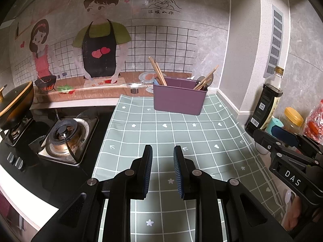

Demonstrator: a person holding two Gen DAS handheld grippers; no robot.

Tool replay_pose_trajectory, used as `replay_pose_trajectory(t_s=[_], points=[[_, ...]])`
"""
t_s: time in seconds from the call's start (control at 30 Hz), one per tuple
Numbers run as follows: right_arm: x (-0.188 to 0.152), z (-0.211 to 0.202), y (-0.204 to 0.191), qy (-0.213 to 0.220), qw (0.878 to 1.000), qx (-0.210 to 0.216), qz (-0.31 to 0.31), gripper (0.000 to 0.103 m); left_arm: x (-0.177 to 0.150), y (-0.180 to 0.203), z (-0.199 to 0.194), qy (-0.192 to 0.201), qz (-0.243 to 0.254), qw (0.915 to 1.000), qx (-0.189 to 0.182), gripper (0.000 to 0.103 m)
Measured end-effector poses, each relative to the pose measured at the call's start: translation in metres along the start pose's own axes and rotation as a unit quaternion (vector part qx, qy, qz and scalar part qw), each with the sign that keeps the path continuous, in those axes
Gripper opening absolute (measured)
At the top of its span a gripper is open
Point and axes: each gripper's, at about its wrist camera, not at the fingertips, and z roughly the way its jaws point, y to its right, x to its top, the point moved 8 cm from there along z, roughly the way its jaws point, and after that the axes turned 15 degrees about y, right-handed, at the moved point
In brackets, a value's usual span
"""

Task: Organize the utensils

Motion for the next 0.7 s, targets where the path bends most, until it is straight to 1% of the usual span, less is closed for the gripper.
replay_pose_trajectory(t_s=[0.63, 0.7], points=[[0.0005, 0.0003, 0.0066, 0.000, 1.000, -0.007, 0.006, 0.047, -0.0049, 0.0047, 0.0020, -0.008, -0.004, 1.0000, 0.002, 0.023], [0.0004, 0.0003, 0.0065, 0.000, 1.000, -0.006, 0.007, 0.047, -0.0045, 0.0042, 0.0024, -0.007, -0.004, 0.9999, 0.008, 0.023]])
